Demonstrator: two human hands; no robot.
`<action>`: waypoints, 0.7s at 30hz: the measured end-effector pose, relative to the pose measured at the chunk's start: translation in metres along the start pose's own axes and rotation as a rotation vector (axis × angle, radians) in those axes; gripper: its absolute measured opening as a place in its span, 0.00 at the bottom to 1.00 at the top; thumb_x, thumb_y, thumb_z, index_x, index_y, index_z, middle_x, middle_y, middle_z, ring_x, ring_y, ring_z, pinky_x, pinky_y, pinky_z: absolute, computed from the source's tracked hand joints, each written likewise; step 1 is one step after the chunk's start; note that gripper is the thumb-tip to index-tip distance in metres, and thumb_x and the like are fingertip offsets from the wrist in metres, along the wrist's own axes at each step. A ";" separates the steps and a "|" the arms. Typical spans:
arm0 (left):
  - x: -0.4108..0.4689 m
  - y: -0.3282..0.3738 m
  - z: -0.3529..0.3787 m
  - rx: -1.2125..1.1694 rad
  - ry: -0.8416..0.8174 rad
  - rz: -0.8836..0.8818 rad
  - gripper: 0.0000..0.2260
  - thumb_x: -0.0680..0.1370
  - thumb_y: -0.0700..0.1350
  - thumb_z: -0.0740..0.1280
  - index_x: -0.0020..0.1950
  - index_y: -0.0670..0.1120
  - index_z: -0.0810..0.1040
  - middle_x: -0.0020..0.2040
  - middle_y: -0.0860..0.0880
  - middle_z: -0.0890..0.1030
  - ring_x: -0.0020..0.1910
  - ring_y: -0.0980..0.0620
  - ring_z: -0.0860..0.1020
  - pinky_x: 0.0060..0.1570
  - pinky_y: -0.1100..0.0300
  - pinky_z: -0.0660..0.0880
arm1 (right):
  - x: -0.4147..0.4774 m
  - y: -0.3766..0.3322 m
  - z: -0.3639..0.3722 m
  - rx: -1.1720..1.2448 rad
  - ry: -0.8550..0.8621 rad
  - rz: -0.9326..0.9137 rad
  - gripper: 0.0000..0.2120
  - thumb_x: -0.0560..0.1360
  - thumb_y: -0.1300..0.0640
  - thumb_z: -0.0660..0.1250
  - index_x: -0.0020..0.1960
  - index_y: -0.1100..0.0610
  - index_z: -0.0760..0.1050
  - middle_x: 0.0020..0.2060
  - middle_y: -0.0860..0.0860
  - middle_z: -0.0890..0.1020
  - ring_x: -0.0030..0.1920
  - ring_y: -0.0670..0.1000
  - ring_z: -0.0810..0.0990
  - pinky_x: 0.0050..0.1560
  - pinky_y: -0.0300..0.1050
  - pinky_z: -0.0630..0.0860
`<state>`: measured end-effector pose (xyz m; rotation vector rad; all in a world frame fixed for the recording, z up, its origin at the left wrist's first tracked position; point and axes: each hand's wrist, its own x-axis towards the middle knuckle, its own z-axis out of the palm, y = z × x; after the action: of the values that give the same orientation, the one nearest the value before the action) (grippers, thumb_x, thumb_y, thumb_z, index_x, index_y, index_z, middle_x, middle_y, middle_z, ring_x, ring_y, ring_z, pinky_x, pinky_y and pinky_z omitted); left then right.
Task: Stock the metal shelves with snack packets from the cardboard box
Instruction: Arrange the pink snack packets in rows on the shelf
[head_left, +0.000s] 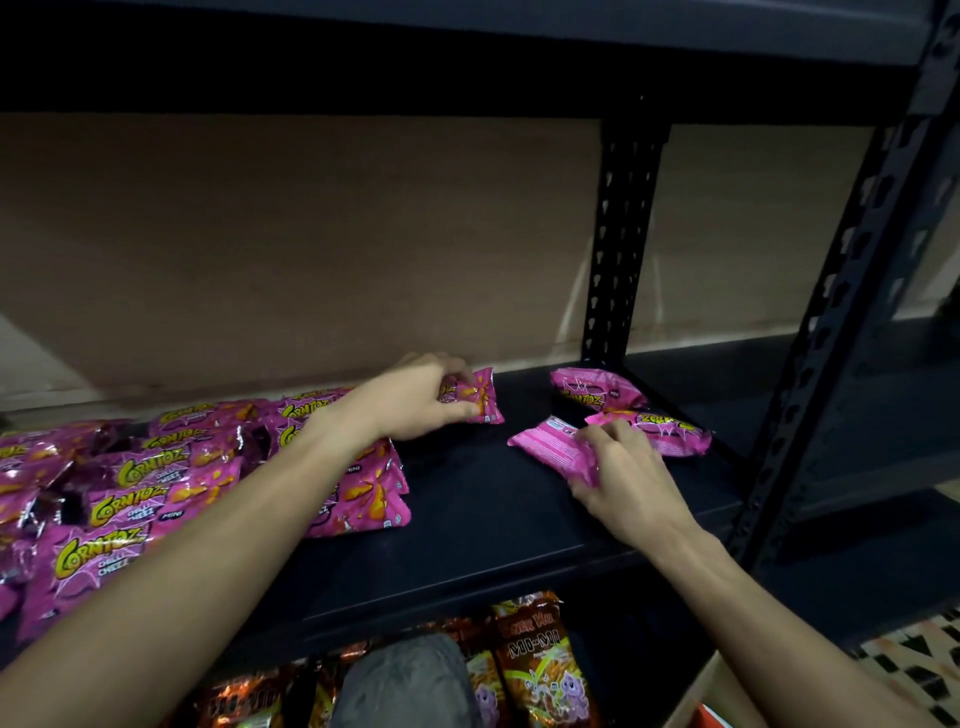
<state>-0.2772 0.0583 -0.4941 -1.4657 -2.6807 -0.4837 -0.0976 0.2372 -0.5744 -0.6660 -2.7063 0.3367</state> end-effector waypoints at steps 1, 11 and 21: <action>-0.007 0.005 -0.002 -0.027 0.032 0.012 0.19 0.77 0.58 0.69 0.64 0.51 0.77 0.63 0.50 0.78 0.64 0.50 0.73 0.60 0.60 0.68 | 0.000 0.000 0.000 0.095 0.030 0.007 0.23 0.74 0.55 0.71 0.68 0.55 0.72 0.62 0.53 0.72 0.63 0.56 0.72 0.65 0.50 0.69; -0.043 0.030 0.032 -0.421 0.236 0.022 0.16 0.75 0.53 0.73 0.61 0.53 0.79 0.59 0.58 0.80 0.49 0.66 0.77 0.60 0.60 0.73 | -0.008 0.003 -0.002 1.117 0.079 0.282 0.09 0.79 0.57 0.68 0.42 0.57 0.82 0.40 0.58 0.85 0.39 0.55 0.82 0.47 0.53 0.80; -0.052 0.057 0.047 -0.330 0.204 0.127 0.15 0.81 0.46 0.66 0.67 0.51 0.75 0.65 0.55 0.77 0.58 0.59 0.75 0.64 0.65 0.65 | -0.015 0.003 -0.010 1.064 -0.062 0.139 0.12 0.77 0.48 0.70 0.47 0.57 0.84 0.40 0.51 0.87 0.40 0.46 0.85 0.45 0.40 0.76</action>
<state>-0.1961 0.0585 -0.5349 -1.5483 -2.4166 -1.0446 -0.0803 0.2338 -0.5697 -0.4853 -2.0574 1.6578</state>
